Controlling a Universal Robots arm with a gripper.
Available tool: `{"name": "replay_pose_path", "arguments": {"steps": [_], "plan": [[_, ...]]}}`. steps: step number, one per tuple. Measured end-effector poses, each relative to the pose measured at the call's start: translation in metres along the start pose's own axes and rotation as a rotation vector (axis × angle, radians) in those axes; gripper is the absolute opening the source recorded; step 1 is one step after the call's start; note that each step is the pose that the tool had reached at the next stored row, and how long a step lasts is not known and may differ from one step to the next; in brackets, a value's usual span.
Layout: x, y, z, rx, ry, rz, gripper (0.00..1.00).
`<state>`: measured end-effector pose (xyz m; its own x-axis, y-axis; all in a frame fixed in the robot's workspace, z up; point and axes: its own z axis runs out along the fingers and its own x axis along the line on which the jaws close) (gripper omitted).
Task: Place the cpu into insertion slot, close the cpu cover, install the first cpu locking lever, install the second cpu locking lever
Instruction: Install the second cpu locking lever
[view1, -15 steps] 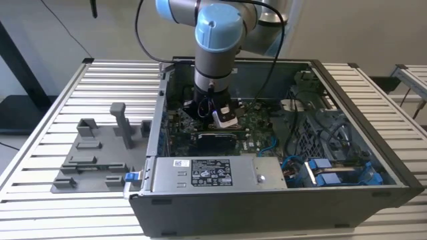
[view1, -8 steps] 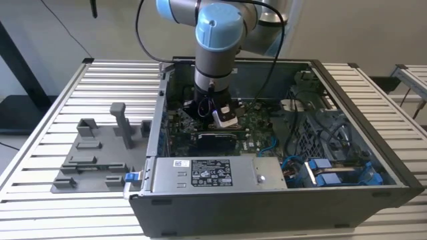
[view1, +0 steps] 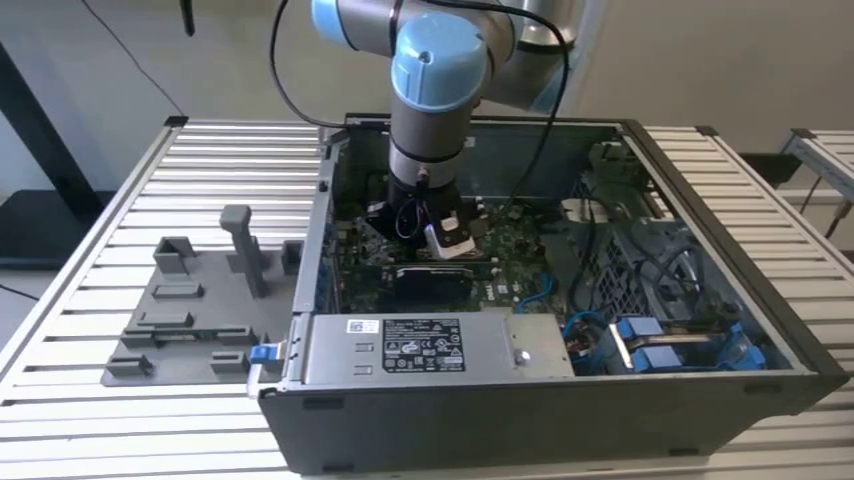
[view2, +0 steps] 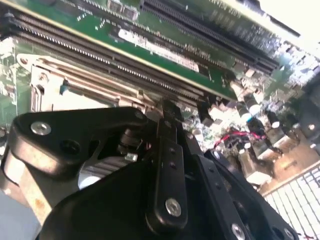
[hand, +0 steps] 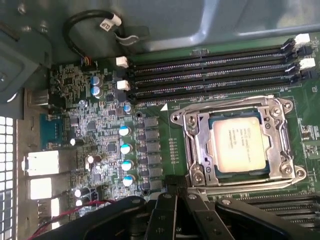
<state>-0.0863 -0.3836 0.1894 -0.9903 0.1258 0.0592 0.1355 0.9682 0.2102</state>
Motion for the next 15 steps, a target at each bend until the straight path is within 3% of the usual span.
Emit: {"name": "replay_pose_path", "arguments": {"steps": [15], "plan": [[-0.0001,0.0001,0.0001,-0.0003,-0.0001,0.000,0.11]]}}
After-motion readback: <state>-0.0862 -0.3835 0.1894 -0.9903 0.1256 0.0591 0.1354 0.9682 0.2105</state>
